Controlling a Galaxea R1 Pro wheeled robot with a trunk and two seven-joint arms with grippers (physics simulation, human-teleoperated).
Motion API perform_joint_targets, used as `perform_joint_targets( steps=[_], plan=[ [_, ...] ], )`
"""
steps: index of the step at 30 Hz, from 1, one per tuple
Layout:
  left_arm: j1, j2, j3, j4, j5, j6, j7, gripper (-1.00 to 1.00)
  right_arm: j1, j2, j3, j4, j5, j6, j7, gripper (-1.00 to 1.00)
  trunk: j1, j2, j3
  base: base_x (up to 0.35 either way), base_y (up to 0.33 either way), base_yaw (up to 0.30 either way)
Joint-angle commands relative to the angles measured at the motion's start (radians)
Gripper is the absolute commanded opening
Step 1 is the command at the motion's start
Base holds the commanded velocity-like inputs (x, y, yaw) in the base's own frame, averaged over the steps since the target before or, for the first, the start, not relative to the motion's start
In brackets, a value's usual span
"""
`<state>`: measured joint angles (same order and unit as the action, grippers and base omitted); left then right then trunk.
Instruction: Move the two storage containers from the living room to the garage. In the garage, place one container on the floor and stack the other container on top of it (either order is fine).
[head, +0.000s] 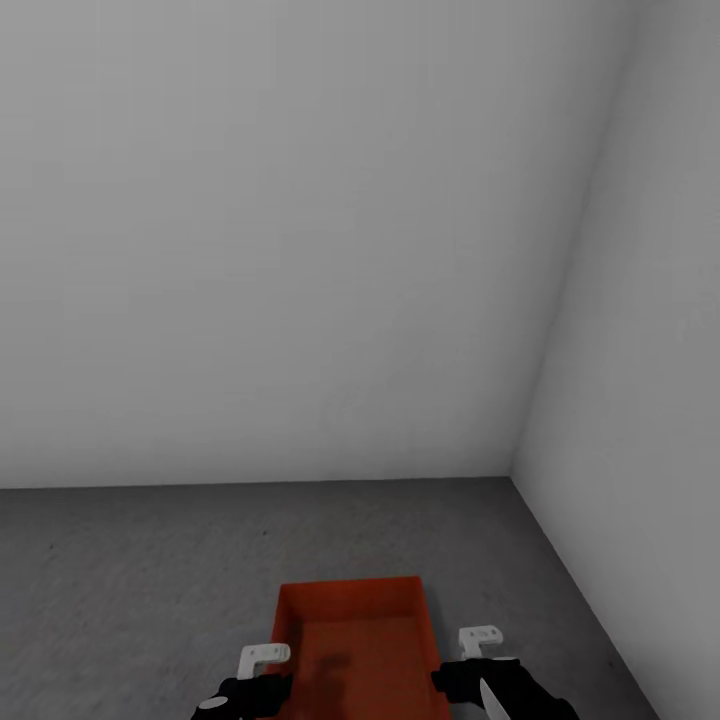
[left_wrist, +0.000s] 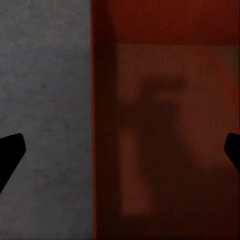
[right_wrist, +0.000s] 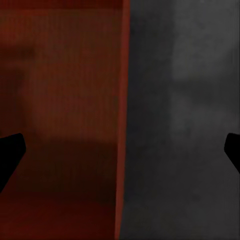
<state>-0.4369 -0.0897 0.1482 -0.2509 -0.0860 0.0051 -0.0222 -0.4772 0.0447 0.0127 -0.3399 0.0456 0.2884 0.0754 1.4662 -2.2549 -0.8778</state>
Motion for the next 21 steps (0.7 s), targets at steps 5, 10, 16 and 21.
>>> perform_joint_targets(
  steps=[5, 10, 16, 21],
  plan=[
    [0.000, -0.001, 0.008, -0.001, -0.009, 0.001, -0.002, 1.00, 0.000, 0.000, 0.001, -0.002, 0.005, 0.006, 0.003, 1.00, -0.019, 0.035, 0.015, 0.000, 0.000, 0.000],
    [0.000, -0.001, 0.008, -0.001, -0.009, 0.001, -0.002, 1.00, 0.000, 0.000, 0.001, -0.002, 0.005, 0.006, 0.003, 1.00, -0.039, 0.070, 0.030, 0.000, 0.000, 0.000],
    [0.000, -0.002, 0.008, 0.000, -0.009, 0.001, -0.001, 1.00, 0.000, 0.000, 0.001, -0.002, 0.005, 0.006, 0.003, 1.00, -0.062, 0.112, 0.049, 0.000, 0.000, 0.000],
    [0.000, -0.002, 0.008, 0.001, -0.009, 0.001, 0.000, 1.00, 0.000, 0.000, 0.001, -0.002, 0.005, 0.005, 0.002, 1.00, -0.081, 0.147, 0.065, 0.000, 0.000, 0.000]
  ],
)
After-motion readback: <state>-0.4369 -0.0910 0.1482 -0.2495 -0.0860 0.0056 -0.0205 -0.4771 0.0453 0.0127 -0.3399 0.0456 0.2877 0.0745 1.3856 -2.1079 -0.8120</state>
